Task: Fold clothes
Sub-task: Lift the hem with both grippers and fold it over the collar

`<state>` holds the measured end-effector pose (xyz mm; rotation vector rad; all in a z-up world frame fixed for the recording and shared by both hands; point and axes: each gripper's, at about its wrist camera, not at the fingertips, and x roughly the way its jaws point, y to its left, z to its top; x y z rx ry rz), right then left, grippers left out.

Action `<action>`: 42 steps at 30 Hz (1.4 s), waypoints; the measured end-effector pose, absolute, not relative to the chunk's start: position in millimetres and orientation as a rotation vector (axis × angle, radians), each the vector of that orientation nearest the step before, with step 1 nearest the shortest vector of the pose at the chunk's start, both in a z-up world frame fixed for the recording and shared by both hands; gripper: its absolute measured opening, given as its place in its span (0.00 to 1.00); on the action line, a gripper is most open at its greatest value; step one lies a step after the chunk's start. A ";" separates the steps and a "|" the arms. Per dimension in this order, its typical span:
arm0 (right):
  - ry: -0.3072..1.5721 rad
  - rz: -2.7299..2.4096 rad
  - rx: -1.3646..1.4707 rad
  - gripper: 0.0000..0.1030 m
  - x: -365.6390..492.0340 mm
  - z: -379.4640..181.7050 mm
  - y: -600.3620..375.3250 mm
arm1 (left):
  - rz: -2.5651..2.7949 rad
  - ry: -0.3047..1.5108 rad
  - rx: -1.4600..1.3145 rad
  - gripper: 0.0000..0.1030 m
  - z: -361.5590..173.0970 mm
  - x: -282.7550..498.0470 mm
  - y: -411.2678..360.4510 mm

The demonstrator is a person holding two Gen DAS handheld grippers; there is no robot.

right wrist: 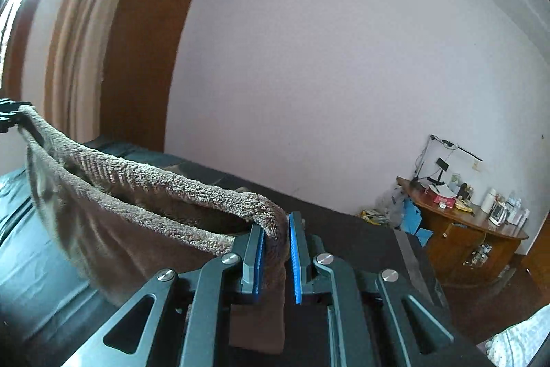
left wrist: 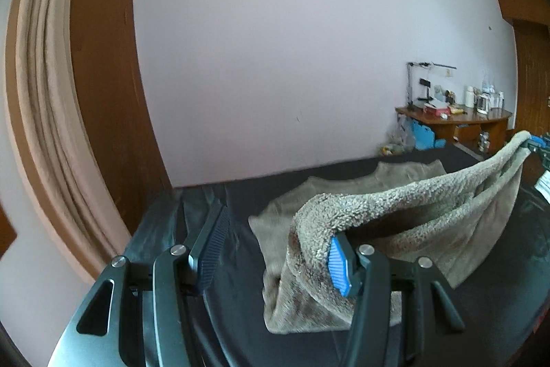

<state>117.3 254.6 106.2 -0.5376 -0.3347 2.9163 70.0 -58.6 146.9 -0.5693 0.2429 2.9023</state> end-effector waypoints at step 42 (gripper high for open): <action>-0.049 2.674 -1.228 0.16 -181.7 -30.3 362.7 | 2.847 0.276 -1.393 0.79 -19.0 -260.5 -3.7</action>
